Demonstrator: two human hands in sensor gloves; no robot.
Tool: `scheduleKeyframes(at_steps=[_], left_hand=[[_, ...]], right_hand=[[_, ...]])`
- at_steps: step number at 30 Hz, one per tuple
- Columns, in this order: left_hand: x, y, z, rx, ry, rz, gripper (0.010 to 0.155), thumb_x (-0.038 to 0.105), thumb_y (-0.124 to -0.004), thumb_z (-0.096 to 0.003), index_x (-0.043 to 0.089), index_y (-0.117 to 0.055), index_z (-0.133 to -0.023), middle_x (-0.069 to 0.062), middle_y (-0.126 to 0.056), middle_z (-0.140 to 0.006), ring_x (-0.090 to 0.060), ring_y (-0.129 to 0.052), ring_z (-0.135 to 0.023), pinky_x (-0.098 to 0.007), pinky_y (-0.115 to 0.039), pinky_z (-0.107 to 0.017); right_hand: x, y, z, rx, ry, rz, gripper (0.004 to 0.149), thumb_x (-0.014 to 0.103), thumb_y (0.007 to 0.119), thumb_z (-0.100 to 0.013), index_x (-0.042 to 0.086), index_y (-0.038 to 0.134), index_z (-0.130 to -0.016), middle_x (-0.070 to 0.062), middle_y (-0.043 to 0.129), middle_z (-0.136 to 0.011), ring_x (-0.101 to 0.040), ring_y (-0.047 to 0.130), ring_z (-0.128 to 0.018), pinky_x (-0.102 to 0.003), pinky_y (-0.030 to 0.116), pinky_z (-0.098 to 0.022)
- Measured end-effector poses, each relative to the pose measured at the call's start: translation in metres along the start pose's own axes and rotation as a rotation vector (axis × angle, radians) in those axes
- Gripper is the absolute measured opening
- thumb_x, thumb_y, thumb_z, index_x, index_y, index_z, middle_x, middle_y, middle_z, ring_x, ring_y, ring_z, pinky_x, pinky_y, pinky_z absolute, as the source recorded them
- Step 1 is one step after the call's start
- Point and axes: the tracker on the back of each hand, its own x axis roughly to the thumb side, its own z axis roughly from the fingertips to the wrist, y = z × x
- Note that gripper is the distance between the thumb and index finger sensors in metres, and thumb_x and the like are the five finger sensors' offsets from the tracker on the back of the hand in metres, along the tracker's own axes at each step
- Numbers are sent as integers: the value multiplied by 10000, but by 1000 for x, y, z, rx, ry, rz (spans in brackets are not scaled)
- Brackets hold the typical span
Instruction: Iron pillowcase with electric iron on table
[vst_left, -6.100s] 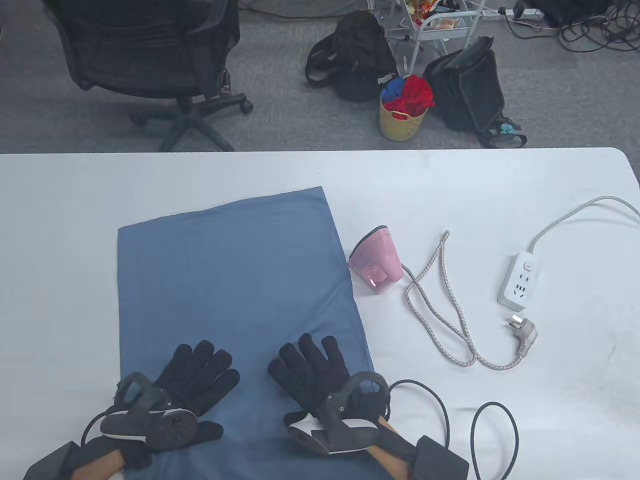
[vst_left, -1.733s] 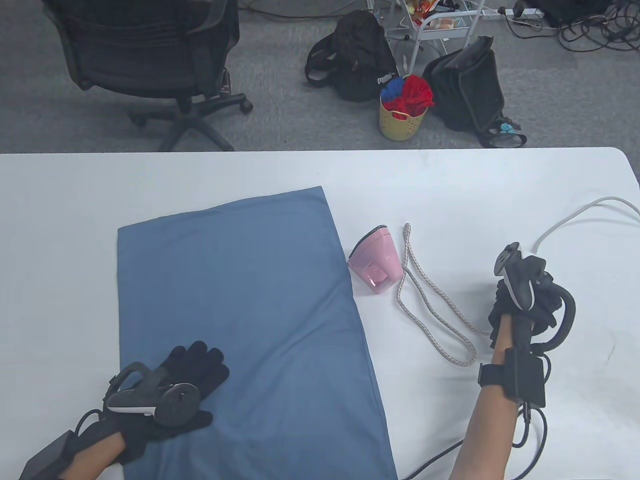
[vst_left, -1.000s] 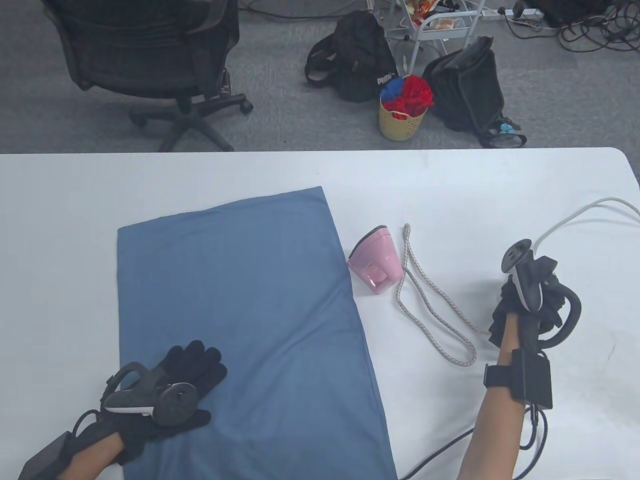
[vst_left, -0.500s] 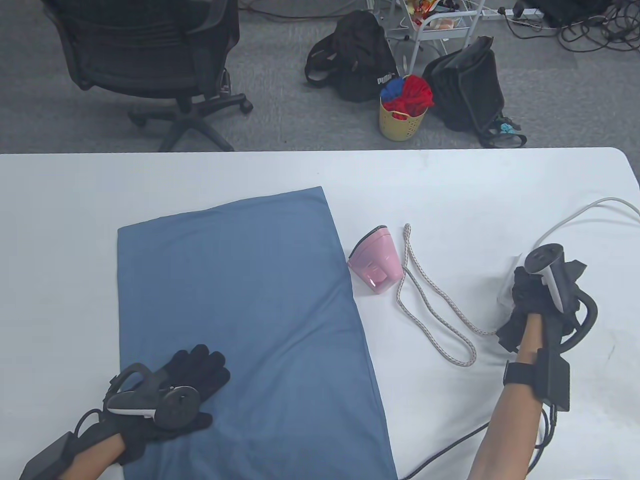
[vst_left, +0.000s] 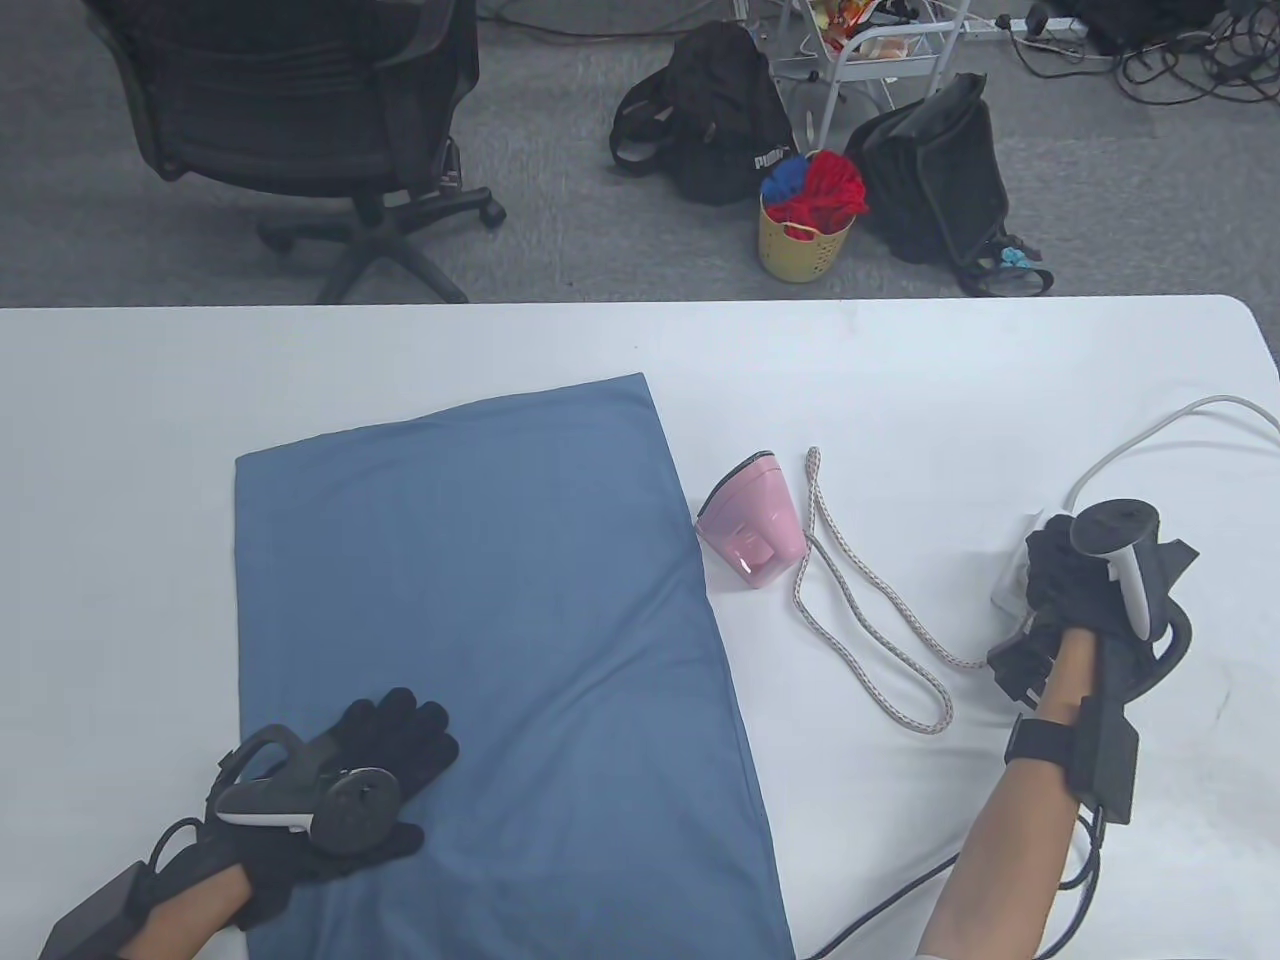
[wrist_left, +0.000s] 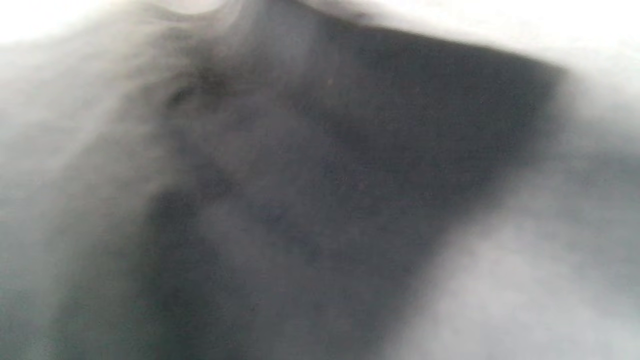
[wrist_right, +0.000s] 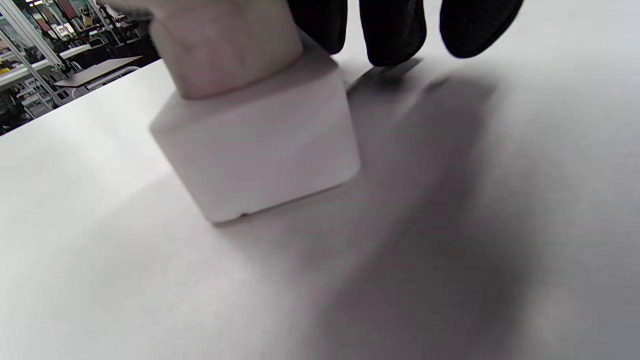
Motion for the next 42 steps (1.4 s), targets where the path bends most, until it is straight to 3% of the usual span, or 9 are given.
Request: scheduleKeyframes(at_steps=[4, 7, 13, 20, 25, 31, 34, 36, 42], left_hand=[[7, 10, 8, 73, -23, -13, 801, 623, -480, -499, 315, -19, -1076, -61, 96, -1174, -405, 64, -1046, -574, -91, -777], [16, 18, 13, 119, -62, -31, 800, 620, -483, -498, 315, -23, -1077, -59, 93, -1175, -403, 61, -1047, -570, -90, -778], [40, 28, 26, 191, -159, -111, 786, 613, -494, -495, 325, -57, -1082, -39, 55, -1187, -388, 32, -1056, -540, -117, -788], [48, 28, 33, 356, -219, -106, 673, 548, -502, -525, 381, -183, -1093, 17, -92, -1224, -322, -98, -1089, -482, -206, -804], [54, 20, 28, 341, -217, -161, 679, 550, -499, -524, 378, -169, -1092, 12, -80, -1221, -324, -89, -1086, -482, -200, -803], [64, 9, 23, 309, -234, -248, 682, 552, -497, -522, 381, -160, -1088, 18, -68, -1219, -321, -76, -1085, -481, -190, -803], [67, 6, 20, 290, -241, -251, 684, 553, -494, -522, 380, -153, -1089, 15, -62, -1218, -322, -73, -1085, -482, -188, -802], [69, 4, 18, 278, -257, -227, 684, 554, -495, -522, 380, -154, -1088, 15, -63, -1218, -323, -74, -1084, -482, -188, -802], [78, -5, 11, 228, -299, -238, 685, 560, -493, -519, 383, -154, -1087, 15, -66, -1218, -324, -77, -1085, -482, -192, -802]], right_hand=[[29, -15, 34, -206, -94, 158, 742, 515, 601, -501, 258, 357, -1153, -129, 287, -1244, -430, 392, -1158, -651, 394, -788], [65, -22, 91, -331, -405, 103, 800, 518, 617, -490, 141, 372, -1152, -192, 432, -1209, -461, 550, -1099, -670, 462, -754], [118, 37, 183, -275, -737, 51, 1028, 607, 669, -444, -17, 256, -1149, -294, 431, -1182, -501, 618, -1079, -700, 526, -730], [150, 104, 174, -396, -596, -167, 903, 561, 768, -402, 10, 471, -1052, -261, 619, -1028, -399, 839, -920, -632, 706, -642], [152, 103, 155, -327, -517, -433, 490, 487, 843, -407, 220, 753, -808, -47, 874, -804, -262, 986, -750, -593, 735, -633], [159, 70, 169, -349, -812, -560, 403, 378, 889, -425, 142, 816, -743, -38, 885, -590, -166, 943, -435, -496, 782, -533], [172, 48, 196, -195, -1113, -209, 378, 387, 861, -434, 160, 821, -733, -9, 904, -546, -113, 968, -345, -401, 865, -351], [185, 50, 224, 72, -1233, 141, 379, 410, 868, -429, 165, 854, -717, 6, 928, -520, -81, 990, -308, -371, 885, -315], [208, 122, 286, 211, -1344, 678, 378, 431, 864, -413, 161, 880, -676, 39, 947, -441, -38, 991, -201, -328, 904, -228]])
